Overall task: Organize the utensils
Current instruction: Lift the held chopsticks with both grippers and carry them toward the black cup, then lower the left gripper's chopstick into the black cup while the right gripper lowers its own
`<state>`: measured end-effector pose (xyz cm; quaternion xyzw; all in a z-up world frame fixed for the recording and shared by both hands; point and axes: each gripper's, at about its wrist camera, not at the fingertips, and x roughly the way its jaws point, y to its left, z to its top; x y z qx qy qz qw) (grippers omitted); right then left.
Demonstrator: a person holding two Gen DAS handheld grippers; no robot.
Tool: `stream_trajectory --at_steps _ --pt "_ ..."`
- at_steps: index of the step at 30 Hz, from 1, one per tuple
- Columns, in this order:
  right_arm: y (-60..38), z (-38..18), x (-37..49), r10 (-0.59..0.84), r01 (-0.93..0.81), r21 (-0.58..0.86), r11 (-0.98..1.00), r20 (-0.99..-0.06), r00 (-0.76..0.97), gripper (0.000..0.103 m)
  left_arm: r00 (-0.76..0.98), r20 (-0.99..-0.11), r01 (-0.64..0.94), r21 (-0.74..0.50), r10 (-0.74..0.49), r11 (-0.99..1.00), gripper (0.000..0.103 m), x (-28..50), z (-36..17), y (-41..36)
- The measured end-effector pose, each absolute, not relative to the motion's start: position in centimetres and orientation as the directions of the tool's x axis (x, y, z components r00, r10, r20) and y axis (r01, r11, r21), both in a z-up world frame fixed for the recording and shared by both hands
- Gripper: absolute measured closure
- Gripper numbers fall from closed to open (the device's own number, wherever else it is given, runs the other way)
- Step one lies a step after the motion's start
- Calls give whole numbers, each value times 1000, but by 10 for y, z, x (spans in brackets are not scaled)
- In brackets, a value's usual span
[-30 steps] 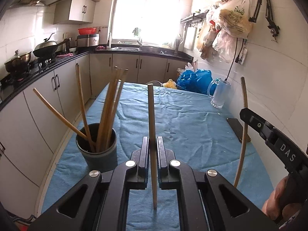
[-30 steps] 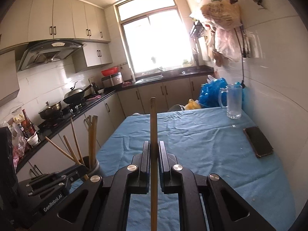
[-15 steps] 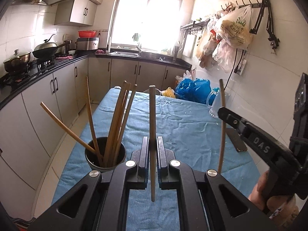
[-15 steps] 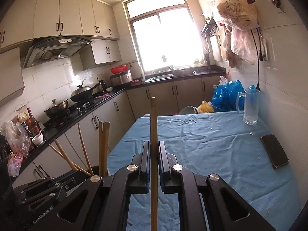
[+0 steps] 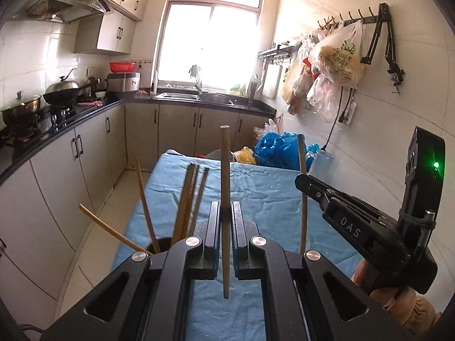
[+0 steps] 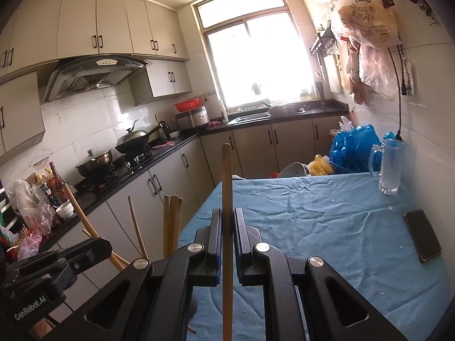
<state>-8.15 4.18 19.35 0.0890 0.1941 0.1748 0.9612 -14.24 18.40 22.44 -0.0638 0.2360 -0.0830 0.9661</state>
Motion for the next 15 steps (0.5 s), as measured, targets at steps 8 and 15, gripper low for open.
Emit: stream_trajectory --at_steps 8,15 --pt "57 206 -71 409 -340 252 906 -314 857 95 885 -436 114 -141 -165 983 97 -133 236 195" --pt "74 217 -64 446 -379 260 888 -284 849 95 887 -431 109 -153 -165 982 97 -128 244 207"
